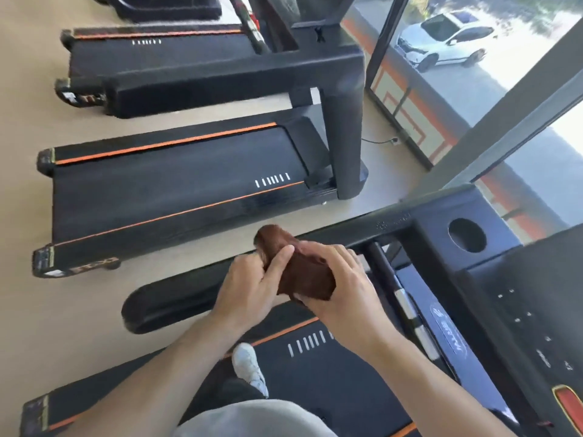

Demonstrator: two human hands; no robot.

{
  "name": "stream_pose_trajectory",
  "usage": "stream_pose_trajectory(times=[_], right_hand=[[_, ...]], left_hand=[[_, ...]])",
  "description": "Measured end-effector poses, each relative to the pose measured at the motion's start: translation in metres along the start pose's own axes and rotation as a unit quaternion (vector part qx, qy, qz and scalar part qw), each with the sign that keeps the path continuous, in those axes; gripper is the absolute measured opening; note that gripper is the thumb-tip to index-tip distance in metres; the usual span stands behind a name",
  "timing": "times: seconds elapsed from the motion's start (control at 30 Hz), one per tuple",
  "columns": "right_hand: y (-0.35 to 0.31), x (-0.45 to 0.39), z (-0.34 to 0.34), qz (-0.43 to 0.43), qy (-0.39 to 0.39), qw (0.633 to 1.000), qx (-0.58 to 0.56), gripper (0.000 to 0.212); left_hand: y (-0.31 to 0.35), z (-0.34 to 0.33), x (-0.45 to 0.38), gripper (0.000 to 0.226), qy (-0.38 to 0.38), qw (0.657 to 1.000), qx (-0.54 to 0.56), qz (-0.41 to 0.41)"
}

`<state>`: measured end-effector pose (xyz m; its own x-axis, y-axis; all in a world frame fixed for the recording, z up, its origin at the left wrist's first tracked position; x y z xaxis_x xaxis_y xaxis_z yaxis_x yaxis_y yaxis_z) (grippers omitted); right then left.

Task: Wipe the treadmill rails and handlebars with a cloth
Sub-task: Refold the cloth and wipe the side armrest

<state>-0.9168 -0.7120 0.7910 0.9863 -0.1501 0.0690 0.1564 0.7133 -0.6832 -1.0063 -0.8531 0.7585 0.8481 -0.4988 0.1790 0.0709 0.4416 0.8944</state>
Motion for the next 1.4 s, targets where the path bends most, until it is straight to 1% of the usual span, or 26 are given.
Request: stream_pose_trajectory(times=[0.07,0.1,0.13,0.17,0.23,0.27,0.3,0.37,0.43,0.53,0.57,0.6,0.63,0.67,0.77,0.83,0.87,0.9,0.93,0.97,1.0,1.1,1.17,1.23,1.3,1.4], right_hand=[[-0.007,-0.018,-0.012,-0.078,-0.076,0.994,0.02,0.099],[-0.012,-0.028,-0.02,-0.105,-0.122,0.987,0.027,0.104],[-0.015,-0.034,-0.024,-0.123,-0.161,0.979,0.024,0.1],[-0.018,-0.04,-0.027,-0.128,-0.196,0.972,0.011,0.087],[-0.033,-0.055,-0.037,-0.106,-0.254,0.961,-0.006,0.045],[-0.041,-0.061,-0.042,-0.09,-0.281,0.955,-0.01,0.032],[-0.048,-0.064,-0.047,-0.073,-0.309,0.948,-0.015,0.027],[-0.063,-0.069,-0.059,-0.027,-0.371,0.928,0.003,0.025],[-0.07,-0.071,-0.069,0.004,-0.4,0.916,0.009,0.027],[-0.085,-0.074,-0.077,0.049,-0.376,0.925,0.025,0.032],[-0.09,-0.071,-0.082,0.053,-0.39,0.919,0.017,0.032],[-0.094,-0.066,-0.087,0.044,-0.421,0.906,-0.011,0.032],[-0.098,-0.06,-0.091,0.036,-0.451,0.892,-0.026,0.035],[-0.101,-0.058,-0.092,0.04,-0.463,0.885,-0.02,0.041],[-0.115,-0.07,-0.087,0.09,-0.439,0.892,0.051,0.048],[-0.126,-0.09,-0.084,0.124,-0.367,0.917,0.093,0.05],[-0.129,-0.1,-0.083,0.14,-0.313,0.929,0.141,0.052],[-0.13,-0.107,-0.084,0.152,-0.26,0.929,0.213,0.058],[-0.129,-0.111,-0.089,0.162,-0.227,0.918,0.282,0.071],[-0.125,-0.111,-0.098,0.172,-0.221,0.903,0.325,0.081],[-0.121,-0.108,-0.111,0.185,-0.235,0.89,0.343,0.087],[-0.103,-0.088,-0.157,0.209,-0.328,0.863,0.322,0.091],[-0.092,-0.081,-0.185,0.214,-0.351,0.847,0.336,0.096],[-0.091,-0.08,-0.208,0.222,-0.327,0.845,0.361,0.099],[-0.098,-0.083,-0.226,0.236,-0.298,0.842,0.382,0.1],[-0.115,-0.088,-0.252,0.261,-0.29,0.838,0.381,0.088]], left_hand=[[-0.004,0.039,-0.005,0.058,0.069,0.997,-0.006,-0.029],[-0.006,0.056,-0.006,0.055,0.084,0.996,0.014,-0.038],[-0.008,0.063,-0.007,0.052,0.078,0.995,0.039,-0.044],[-0.009,0.066,-0.007,0.048,0.066,0.995,0.063,-0.041],[-0.018,0.078,-0.003,0.036,0.071,0.993,0.098,-0.003],[-0.025,0.086,0.001,0.034,0.088,0.991,0.104,0.019],[-0.03,0.094,0.005,0.035,0.106,0.988,0.104,0.036],[-0.039,0.114,0.021,0.041,0.144,0.985,0.082,0.056],[-0.042,0.129,0.035,0.047,0.153,0.986,0.04,0.06],[-0.047,0.154,0.066,0.051,0.197,0.978,-0.002,0.071],[-0.049,0.162,0.077,0.052,0.211,0.974,-0.019,0.077],[-0.05,0.168,0.087,0.051,0.219,0.971,-0.043,0.086],[-0.051,0.172,0.097,0.049,0.221,0.968,-0.063,0.098],[-0.051,0.175,0.106,0.045,0.225,0.965,-0.071,0.113],[-0.048,0.185,0.12,0.035,0.271,0.949,-0.074,0.144],[-0.048,0.198,0.12,0.025,0.339,0.924,-0.093,0.15],[-0.051,0.207,0.12,0.031,0.371,0.908,-0.098,0.167],[-0.058,0.214,0.12,0.05,0.393,0.896,-0.088,0.187],[-0.065,0.218,0.123,0.065,0.404,0.889,-0.073,0.204],[-0.072,0.218,0.126,0.069,0.402,0.887,-0.064,0.219],[-0.075,0.214,0.13,0.065,0.391,0.891,-0.057,0.222],[-0.095,0.176,0.142,0.044,0.318,0.919,-0.04,0.229],[-0.117,0.145,0.153,0.037,0.275,0.93,0.007,0.244],[-0.139,0.123,0.162,0.035,0.255,0.931,0.042,0.258],[-0.156,0.112,0.171,0.036,0.251,0.928,0.06,0.268],[-0.178,0.111,0.185,0.031,0.251,0.924,0.092,0.275]])
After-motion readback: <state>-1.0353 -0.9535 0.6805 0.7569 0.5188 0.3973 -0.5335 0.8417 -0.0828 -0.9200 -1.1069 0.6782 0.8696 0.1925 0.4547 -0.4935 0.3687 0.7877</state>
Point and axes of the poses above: each hand's wrist, its own x-axis away from the middle knuckle, its own z-axis out of the back of the hand, y = z × x, the point moved 7 cm from there along -x, towards the middle knuckle, and after that the axes turned 8 degrees about -y, right-handed, at the moved point
